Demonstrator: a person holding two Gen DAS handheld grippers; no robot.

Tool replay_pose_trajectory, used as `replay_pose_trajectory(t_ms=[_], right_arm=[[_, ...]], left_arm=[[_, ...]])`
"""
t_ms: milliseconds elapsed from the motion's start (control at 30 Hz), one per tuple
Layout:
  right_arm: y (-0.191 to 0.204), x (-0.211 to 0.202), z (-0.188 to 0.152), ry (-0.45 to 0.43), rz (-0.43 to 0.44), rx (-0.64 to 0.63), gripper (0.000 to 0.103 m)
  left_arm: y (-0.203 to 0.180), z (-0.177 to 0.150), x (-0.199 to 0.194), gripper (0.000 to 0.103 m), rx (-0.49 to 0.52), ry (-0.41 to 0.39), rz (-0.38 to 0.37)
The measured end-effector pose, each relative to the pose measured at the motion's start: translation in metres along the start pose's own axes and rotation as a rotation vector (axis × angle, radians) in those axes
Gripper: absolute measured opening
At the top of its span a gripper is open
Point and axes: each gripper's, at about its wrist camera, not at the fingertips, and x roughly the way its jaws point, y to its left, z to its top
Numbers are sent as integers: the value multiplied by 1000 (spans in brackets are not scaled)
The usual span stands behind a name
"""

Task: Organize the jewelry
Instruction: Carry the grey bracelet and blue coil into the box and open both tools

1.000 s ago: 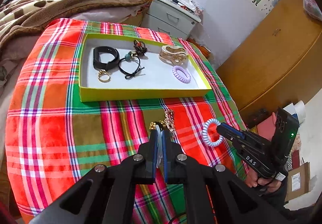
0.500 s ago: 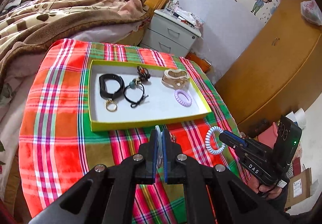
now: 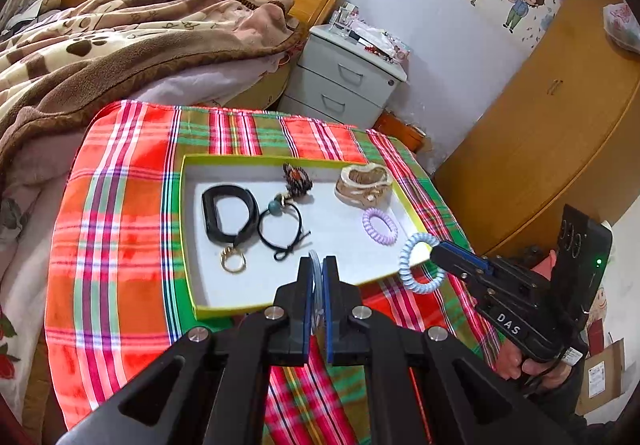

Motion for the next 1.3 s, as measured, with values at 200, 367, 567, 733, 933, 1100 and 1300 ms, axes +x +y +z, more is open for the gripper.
replay_pose_trajectory(t_ms=[200,367,567,733,933,1100,1300], right_arm=[[-2,26,15,21,-3,17,10],[-6,47,23,52,4,31,10],[-7,69,26,84,11,36,10],[-6,78,29,94,21,32,10],[-6,89,28,115,-2,22,10],[-7,96,27,129,-16,12,10],[-9,101,26,142,-19,6,10]], left_arm=[[10,11,16,5,-34,7,-13],[20,13,35,5,-71,27,-19],[27,13,50,5,-83,48,-4],[38,9,57,5,-85,68,33],[46,5,61,5,-89,81,72],[50,3,65,5,-89,89,98],[54,1,67,5,-101,101,110]])
